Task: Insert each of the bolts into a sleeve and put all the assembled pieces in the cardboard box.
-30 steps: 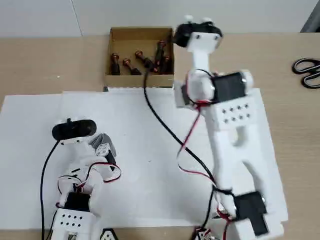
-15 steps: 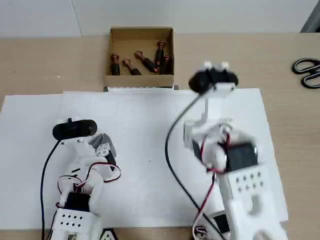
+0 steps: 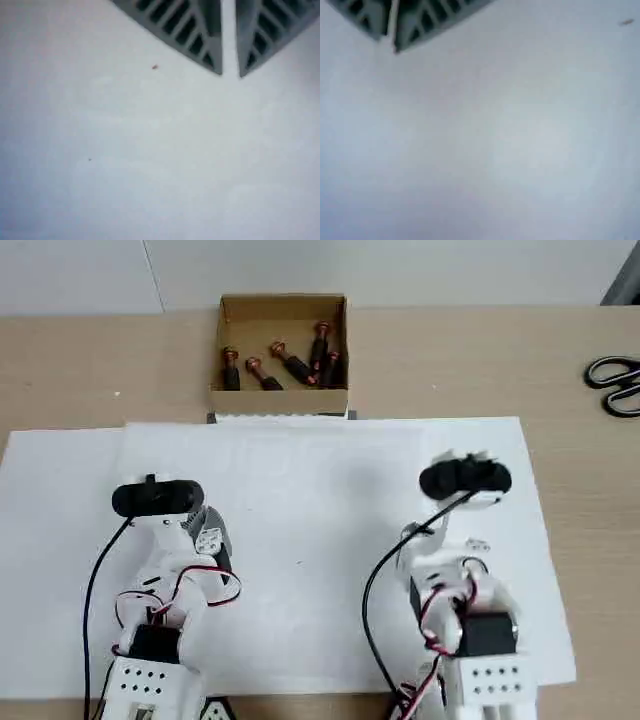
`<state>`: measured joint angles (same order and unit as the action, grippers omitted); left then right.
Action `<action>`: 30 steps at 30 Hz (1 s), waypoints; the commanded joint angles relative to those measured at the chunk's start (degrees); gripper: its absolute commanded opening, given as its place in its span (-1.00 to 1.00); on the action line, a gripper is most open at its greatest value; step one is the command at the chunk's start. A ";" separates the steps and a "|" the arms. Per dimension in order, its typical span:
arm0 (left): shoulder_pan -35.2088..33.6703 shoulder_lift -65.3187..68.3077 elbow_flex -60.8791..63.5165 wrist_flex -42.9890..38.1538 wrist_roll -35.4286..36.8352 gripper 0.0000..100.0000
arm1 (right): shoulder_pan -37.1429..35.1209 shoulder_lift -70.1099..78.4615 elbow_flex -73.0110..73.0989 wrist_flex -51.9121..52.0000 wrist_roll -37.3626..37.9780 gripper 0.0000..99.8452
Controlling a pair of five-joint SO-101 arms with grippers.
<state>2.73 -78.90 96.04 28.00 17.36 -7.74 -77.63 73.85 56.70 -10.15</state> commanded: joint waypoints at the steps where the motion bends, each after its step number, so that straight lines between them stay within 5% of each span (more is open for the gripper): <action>1: -0.18 -0.44 -1.89 -1.49 -0.79 -0.99 | 0.40 -6.99 4.84 -3.21 2.90 -1.00; 11: -0.18 -0.44 -1.98 -1.58 -0.70 -0.99 | 0.40 -26.33 20.04 -3.74 4.84 -1.00; 30: -0.26 -0.44 -1.89 -1.49 -0.53 -0.99 | 0.66 -26.24 22.59 -3.65 4.84 -0.99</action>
<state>2.73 -78.90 96.04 28.00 16.92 -7.74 -102.77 95.65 54.07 -5.76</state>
